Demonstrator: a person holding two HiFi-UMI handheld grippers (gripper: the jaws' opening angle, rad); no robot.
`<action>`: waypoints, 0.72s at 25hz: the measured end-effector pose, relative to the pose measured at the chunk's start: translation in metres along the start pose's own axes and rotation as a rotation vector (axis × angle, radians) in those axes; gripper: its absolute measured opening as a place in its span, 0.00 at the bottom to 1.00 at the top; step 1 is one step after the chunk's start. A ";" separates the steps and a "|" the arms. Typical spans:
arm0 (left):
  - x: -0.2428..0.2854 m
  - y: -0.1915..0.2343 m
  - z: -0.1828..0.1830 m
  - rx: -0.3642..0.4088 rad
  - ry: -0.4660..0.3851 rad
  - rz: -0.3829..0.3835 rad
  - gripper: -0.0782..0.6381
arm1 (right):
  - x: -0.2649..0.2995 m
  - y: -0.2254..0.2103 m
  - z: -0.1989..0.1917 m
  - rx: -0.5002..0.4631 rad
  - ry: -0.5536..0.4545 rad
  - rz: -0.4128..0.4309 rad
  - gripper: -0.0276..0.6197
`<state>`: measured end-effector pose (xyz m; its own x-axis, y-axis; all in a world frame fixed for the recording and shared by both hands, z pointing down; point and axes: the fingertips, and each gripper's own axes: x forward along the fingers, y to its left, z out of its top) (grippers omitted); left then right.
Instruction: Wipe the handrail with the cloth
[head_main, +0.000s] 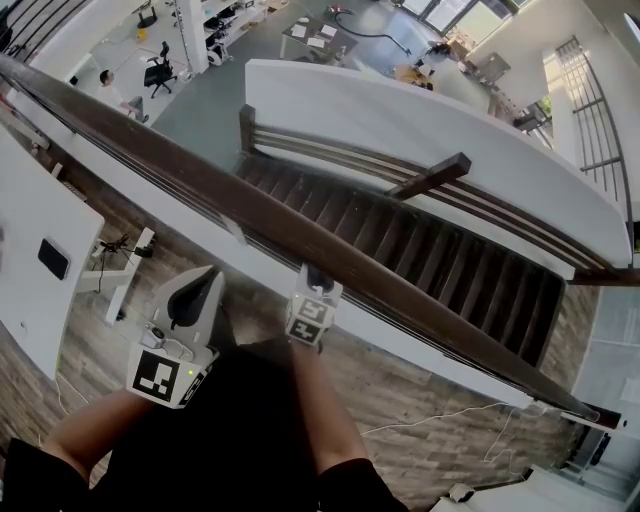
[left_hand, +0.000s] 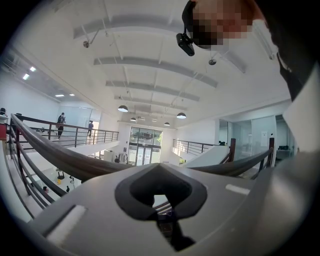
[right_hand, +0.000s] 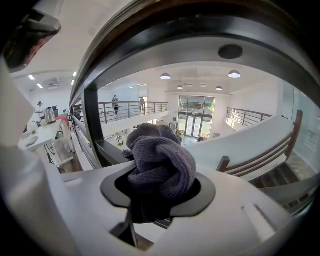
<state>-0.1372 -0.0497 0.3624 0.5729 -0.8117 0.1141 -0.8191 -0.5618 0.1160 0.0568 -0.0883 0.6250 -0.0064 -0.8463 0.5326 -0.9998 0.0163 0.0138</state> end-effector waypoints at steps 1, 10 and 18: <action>0.001 -0.002 0.001 0.003 -0.002 -0.002 0.11 | -0.001 -0.001 0.000 0.002 0.001 0.000 0.29; 0.001 -0.018 -0.003 0.000 0.005 -0.012 0.11 | -0.009 -0.021 -0.007 0.004 -0.014 -0.016 0.29; 0.006 -0.032 -0.005 -0.012 0.020 -0.016 0.11 | -0.015 -0.038 -0.014 0.022 0.000 -0.027 0.29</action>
<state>-0.1080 -0.0358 0.3643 0.5866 -0.7991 0.1318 -0.8094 -0.5729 0.1294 0.0949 -0.0691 0.6283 0.0204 -0.8464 0.5322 -0.9998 -0.0182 0.0093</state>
